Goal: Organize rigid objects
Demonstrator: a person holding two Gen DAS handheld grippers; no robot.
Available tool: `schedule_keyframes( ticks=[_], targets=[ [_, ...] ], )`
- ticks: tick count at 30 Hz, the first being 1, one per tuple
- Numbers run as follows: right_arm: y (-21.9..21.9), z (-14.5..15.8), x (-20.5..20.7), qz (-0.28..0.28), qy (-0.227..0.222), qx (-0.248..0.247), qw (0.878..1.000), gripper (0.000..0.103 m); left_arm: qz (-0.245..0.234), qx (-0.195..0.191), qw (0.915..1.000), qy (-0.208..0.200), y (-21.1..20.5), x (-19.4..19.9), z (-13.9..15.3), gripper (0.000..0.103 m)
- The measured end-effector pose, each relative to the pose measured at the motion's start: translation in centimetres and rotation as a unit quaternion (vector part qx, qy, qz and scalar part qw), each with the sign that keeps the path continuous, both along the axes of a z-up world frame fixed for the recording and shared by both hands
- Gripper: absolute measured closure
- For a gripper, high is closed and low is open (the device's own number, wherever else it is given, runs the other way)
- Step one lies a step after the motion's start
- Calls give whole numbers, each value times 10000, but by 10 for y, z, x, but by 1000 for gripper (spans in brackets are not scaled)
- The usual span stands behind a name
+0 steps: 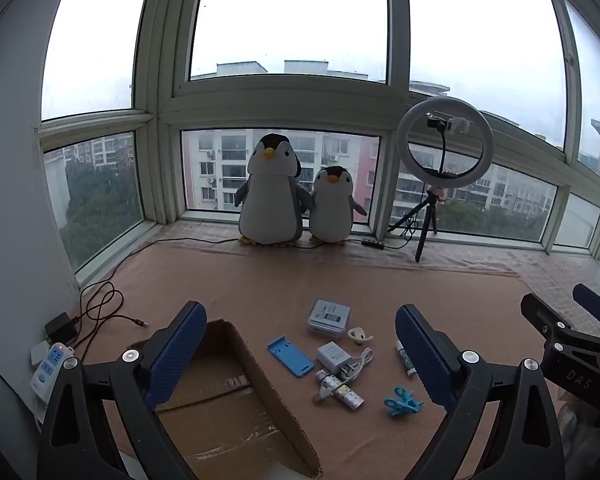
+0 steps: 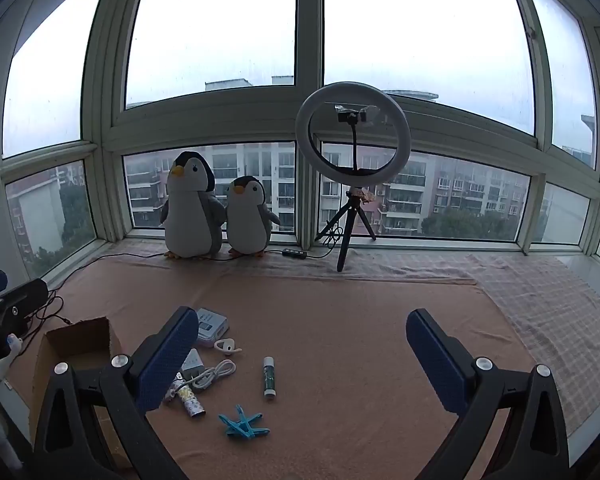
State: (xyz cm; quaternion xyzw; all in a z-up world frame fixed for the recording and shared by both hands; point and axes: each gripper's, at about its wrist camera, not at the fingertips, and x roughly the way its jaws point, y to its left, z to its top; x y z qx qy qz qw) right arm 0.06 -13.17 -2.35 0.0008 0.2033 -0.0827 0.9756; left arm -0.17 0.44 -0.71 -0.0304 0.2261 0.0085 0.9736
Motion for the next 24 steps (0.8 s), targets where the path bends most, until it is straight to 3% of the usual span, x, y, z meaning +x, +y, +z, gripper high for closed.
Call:
schedule_keyframes(
  ticks=[24],
  targets=[
    [1, 1, -1, 1, 24, 7, 10000, 0, -8, 2, 10000, 36, -3, 2, 4, 6]
  ],
)
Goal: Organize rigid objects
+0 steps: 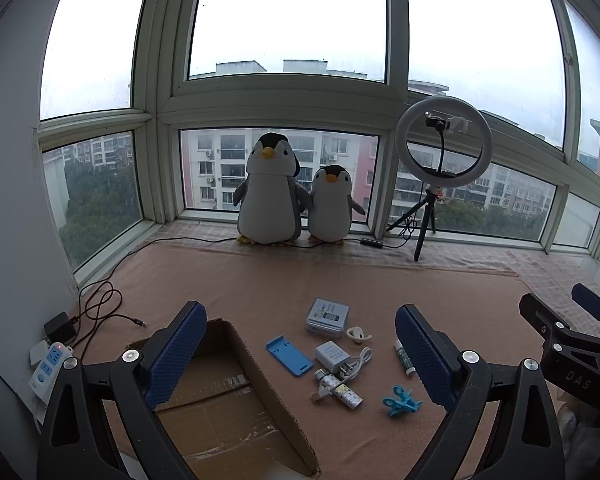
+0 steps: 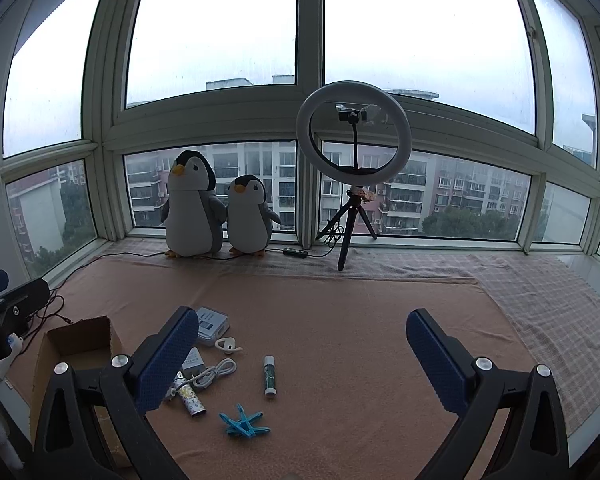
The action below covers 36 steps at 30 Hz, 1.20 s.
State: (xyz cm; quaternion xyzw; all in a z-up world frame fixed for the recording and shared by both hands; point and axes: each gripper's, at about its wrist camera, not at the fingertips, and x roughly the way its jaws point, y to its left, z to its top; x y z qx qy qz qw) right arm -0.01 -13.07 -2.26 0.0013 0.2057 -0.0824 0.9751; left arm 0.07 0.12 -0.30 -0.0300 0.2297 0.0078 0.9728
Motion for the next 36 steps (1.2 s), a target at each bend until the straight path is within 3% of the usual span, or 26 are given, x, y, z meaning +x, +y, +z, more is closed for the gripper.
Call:
schedule_keyframes(
  ticks=[27, 36],
  targets=[
    [3, -6, 7, 43, 76, -6, 10000, 0, 20, -9, 9999, 127, 5, 2, -7, 6],
    [5, -13, 11, 98, 180, -18, 9998, 0, 320, -120, 9986, 413, 30, 7, -22, 6]
  ],
)
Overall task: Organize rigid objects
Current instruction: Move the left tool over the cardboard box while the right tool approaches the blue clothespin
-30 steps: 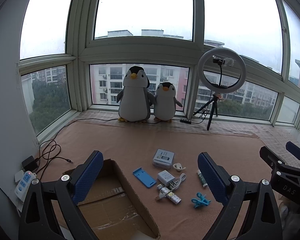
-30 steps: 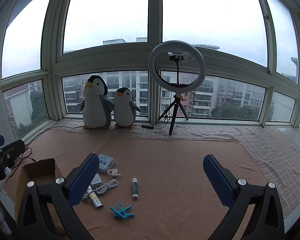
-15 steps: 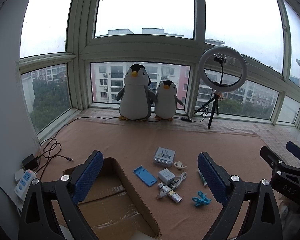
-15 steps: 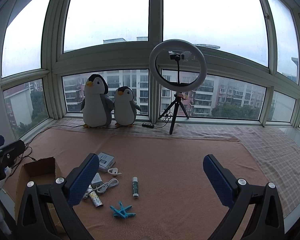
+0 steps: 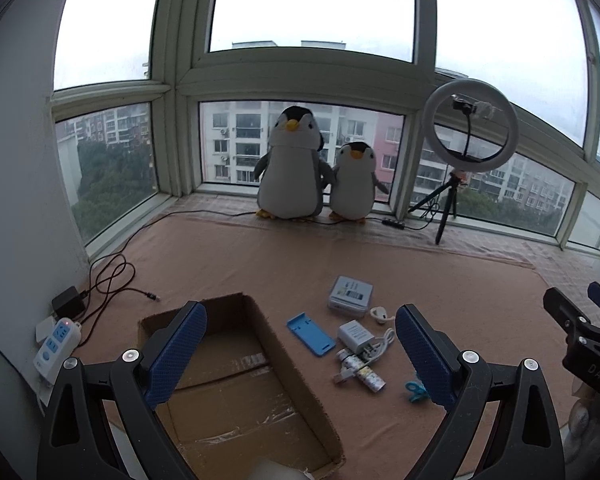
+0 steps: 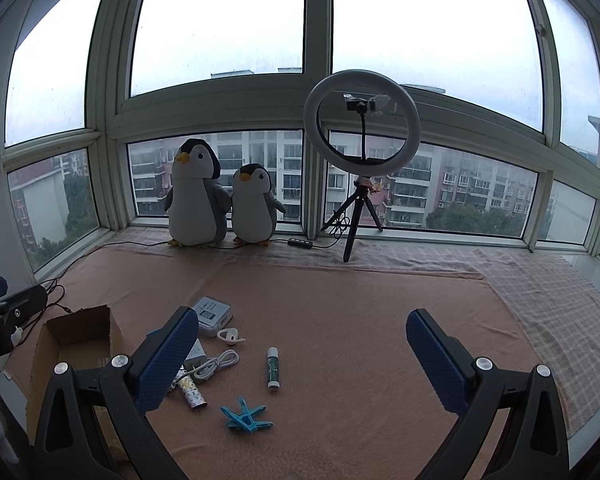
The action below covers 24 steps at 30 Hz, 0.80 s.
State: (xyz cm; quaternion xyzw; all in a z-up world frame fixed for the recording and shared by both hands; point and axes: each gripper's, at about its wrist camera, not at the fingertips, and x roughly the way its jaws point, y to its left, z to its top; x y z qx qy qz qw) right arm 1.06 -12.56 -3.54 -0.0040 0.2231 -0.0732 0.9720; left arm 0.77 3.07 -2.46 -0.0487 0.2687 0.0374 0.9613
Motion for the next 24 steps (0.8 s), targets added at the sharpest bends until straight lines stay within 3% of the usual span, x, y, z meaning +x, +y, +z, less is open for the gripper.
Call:
schedule_keyframes(
  ticks=[18, 24],
  targets=[
    [9, -16, 16, 279, 369, -40, 9989, 0, 199, -67, 9987, 462, 25, 9, -26, 6],
    [9, -33, 32, 565, 766, 123, 9954, 0, 623, -109, 9950, 772, 58, 3, -45, 6]
  ],
)
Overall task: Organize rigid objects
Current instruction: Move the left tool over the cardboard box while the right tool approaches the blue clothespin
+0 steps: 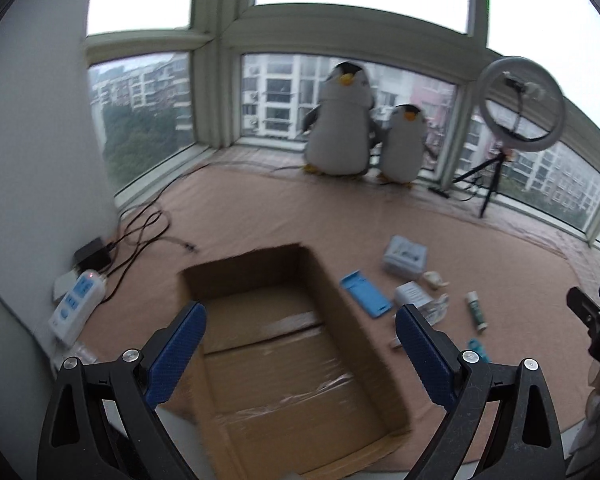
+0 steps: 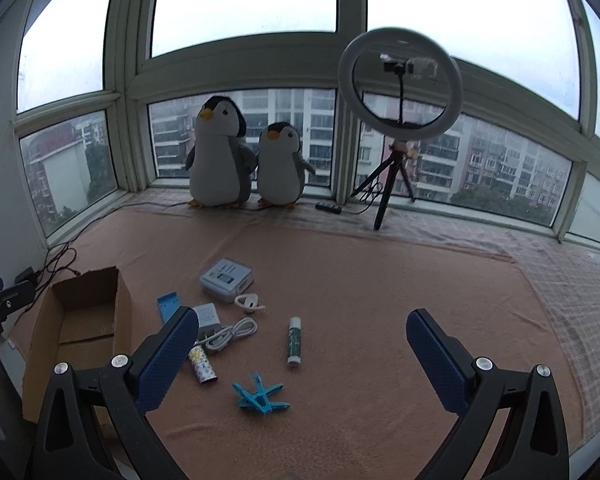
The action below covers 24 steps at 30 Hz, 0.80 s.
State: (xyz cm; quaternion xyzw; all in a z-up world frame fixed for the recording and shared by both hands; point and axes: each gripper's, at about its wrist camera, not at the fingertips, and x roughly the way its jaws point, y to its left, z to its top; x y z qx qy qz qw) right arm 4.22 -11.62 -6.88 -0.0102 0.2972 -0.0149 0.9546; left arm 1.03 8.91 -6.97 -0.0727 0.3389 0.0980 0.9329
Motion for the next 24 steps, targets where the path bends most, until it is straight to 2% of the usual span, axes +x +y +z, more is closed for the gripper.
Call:
schedule_keyframes(
  ticks=[7, 13, 16, 20, 24],
  targets=[
    [4, -20, 14, 400, 447, 233, 9979, 0, 600, -171, 9973, 397, 51, -18, -31, 6],
    [1, -35, 28, 624, 769, 484, 9939, 0, 982, -365, 9915, 768, 88, -31, -64, 13],
    [-1, -43, 33, 690, 946, 551, 9916, 0, 1091, -502, 9880, 968, 97, -36, -81, 25],
    [-8, -53, 44, 831, 1225, 715, 9864, 2, 1076, -598, 9860, 1120, 96, -34, -99, 33],
    [-16, -62, 53, 913, 1525, 755, 9812, 15, 1061, -653, 9843, 1248, 90, -30, -114, 41]
  ],
)
